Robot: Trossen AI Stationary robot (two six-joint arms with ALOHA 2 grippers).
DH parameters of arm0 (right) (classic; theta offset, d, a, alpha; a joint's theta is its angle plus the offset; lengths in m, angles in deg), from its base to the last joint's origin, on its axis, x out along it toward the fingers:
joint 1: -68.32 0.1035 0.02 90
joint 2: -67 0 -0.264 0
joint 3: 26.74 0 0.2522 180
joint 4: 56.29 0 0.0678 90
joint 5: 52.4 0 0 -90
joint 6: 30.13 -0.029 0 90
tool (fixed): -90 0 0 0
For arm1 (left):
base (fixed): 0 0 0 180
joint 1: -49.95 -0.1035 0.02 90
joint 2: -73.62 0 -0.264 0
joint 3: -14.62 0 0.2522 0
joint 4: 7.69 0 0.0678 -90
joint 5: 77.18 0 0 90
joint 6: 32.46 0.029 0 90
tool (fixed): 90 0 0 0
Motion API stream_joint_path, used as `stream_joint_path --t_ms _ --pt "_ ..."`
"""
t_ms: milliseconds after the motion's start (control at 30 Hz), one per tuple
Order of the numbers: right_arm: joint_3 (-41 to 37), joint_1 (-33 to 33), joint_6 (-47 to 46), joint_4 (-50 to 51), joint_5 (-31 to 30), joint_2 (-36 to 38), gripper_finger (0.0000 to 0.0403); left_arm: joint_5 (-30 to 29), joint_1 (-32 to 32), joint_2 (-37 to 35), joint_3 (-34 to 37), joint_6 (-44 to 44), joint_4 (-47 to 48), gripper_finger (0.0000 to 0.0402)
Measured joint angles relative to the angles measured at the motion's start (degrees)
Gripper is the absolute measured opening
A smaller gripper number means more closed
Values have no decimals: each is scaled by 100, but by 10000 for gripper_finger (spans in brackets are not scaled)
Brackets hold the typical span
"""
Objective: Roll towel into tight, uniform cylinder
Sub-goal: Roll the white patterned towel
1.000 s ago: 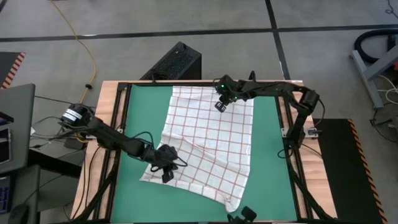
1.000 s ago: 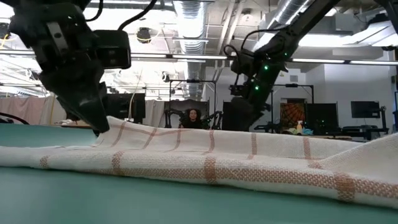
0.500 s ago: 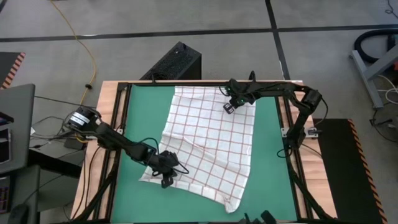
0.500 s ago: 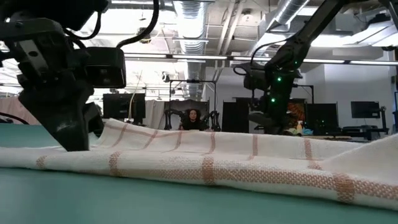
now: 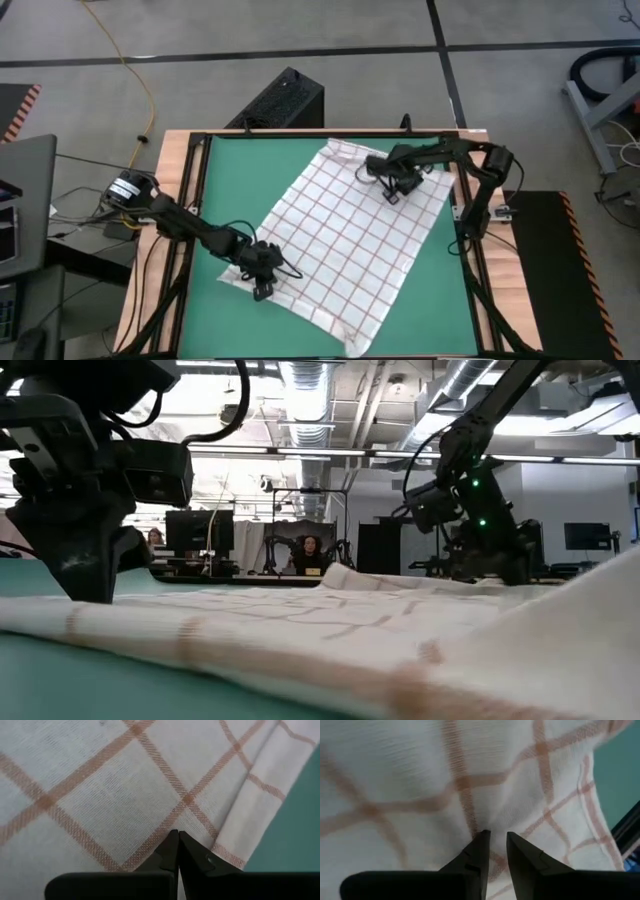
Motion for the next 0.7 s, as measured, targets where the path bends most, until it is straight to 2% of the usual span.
stream_joint_path --t_ms 200,433,600,700 --pt "5 943 -457 229 409 -2 91 -345 -234 -181 0 246 527 0" --pt "9 2008 -1049 64 667 193 91 -1117 -688 -897 60 328 2186 0" --pt "132 2477 -1493 -351 769 784 91 -844 -685 -1792 109 219 2957 0" --pt "282 2629 -1518 -787 661 1312 91 -784 -547 -2420 66 220 2991 0"
